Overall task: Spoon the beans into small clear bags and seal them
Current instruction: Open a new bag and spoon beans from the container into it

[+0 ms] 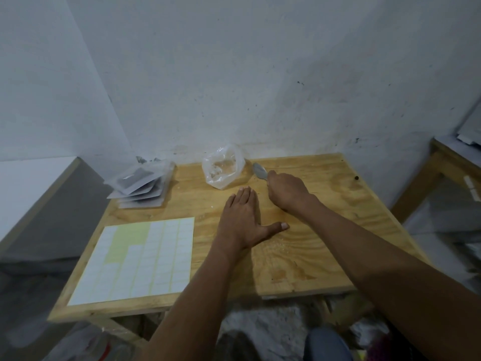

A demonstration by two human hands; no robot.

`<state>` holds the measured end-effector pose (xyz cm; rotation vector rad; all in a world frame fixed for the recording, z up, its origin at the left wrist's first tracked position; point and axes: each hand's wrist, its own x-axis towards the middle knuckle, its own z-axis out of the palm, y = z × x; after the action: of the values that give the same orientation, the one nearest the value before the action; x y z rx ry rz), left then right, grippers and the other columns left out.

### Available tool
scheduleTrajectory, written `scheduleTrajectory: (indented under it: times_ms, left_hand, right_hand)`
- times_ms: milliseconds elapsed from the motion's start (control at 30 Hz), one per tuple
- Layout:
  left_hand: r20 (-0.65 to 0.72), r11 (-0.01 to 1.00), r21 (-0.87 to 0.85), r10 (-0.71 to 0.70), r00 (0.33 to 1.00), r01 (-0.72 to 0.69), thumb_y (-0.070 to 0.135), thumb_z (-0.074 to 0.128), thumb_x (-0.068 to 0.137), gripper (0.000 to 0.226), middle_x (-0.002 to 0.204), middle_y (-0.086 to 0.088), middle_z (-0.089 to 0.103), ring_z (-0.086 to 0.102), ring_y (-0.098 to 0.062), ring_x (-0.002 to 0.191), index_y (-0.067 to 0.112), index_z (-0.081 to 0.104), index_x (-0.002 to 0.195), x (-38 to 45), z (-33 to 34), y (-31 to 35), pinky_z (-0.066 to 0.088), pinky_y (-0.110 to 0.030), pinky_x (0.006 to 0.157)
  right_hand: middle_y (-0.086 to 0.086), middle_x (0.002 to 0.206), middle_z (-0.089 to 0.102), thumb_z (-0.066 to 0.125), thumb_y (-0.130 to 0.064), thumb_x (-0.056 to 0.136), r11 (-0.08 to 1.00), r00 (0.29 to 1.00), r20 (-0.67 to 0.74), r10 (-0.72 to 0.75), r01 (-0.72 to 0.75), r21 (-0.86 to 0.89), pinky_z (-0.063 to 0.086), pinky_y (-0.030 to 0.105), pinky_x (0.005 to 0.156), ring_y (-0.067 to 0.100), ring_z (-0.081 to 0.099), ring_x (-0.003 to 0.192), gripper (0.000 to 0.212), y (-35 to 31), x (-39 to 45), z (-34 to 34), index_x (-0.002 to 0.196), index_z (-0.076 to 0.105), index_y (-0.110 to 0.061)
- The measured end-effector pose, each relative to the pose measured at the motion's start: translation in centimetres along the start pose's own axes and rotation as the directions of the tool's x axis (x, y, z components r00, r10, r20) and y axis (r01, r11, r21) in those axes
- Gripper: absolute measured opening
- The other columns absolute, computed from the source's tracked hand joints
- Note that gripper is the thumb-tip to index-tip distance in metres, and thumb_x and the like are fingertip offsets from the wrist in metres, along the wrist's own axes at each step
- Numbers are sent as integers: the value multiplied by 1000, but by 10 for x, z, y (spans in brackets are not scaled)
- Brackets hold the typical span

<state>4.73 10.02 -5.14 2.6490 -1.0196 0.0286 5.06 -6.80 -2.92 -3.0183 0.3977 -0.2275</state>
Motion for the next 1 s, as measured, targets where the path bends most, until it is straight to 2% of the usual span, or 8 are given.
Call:
scheduleTrajectory:
  times_ms: [100, 167, 233, 267, 467, 700, 833, 1000]
  left_hand:
    - [7, 1000, 13, 1, 1000, -1, 97, 38, 74, 130, 170, -14, 17, 12, -24, 158, 2, 17, 161, 1, 0, 0, 11, -41, 129]
    - [13, 1000, 19, 3, 1000, -4, 97, 37, 74, 130, 170, -14, 17, 11, -25, 158, 2, 17, 161, 1, 0, 0, 11, -41, 129]
    - [13, 1000, 28, 10, 1000, -10, 97, 35, 74, 129, 170, -15, 17, 12, -25, 158, 3, 19, 161, 1, 0, 0, 11, -42, 129]
    - [16, 1000, 28, 10, 1000, -11, 98, 34, 74, 129, 170, -15, 17, 12, -25, 158, 3, 19, 161, 0, 0, 0, 11, -42, 129]
    - [33, 1000, 25, 15, 999, -16, 98, 31, 70, 131, 169, -16, 16, 13, -29, 157, 4, 17, 161, 2, -1, 0, 13, -45, 128]
    - [-25, 997, -22, 79, 997, -80, 97, 37, 74, 134, 171, -14, -7, -6, -26, 159, 4, -4, 162, 19, 0, 53, 8, -46, 129]
    - [46, 972, 1, 233, 971, -234, 95, 34, 76, 130, 171, -12, -10, -10, -24, 158, 6, -4, 162, 37, 11, 103, 1, -45, 129]
    - [157, 970, -34, 243, 957, -240, 90, 35, 83, 122, 171, -13, -8, -8, -25, 159, 5, -2, 162, 47, 34, 131, -4, -43, 129]
  right_hand:
    - [8, 74, 58, 39, -13, 101, 821, 954, 102, 283, -296, 489, 32, 31, 48, 20, 51, 61, 25, 3, 5, -5, 95, 62, -9]
    - [6, 57, 48, 36, -10, 99, 292, 835, 301, 460, -462, 837, 25, 24, 40, 16, 37, 45, 31, 11, 6, -12, 81, 61, -10]
    - [-3, 48, 32, 33, -8, 96, -263, 741, 500, 449, -425, 866, 17, 17, 36, 11, 22, 35, 30, 19, -4, -23, 74, 53, -13]
    - [-4, 46, 30, 33, -8, 95, -397, 735, 527, 427, -371, 839, 15, 16, 36, 10, 19, 35, 29, 25, -9, -27, 73, 51, -13]
    - [-1, 51, 39, 34, -18, 97, -646, 758, 549, 352, -228, 729, 23, 17, 39, 14, 28, 41, 33, 65, -31, -40, 70, 51, -10]
    - [1, 63, 40, 38, -18, 105, -437, 686, 514, 515, -306, 846, 22, 17, 37, 12, 26, 43, 32, 117, -40, -44, 75, 46, -16]
    - [10, 84, 62, 43, -32, 105, 96, 603, 272, 750, -506, 857, 44, 25, 49, 24, 58, 65, 33, 148, -44, -42, 106, 64, -7]
    - [19, 104, 71, 40, -34, 109, 643, 704, -79, 706, -590, 489, 41, 32, 68, 33, 62, 87, 46, 180, -51, -37, 103, 70, 1]
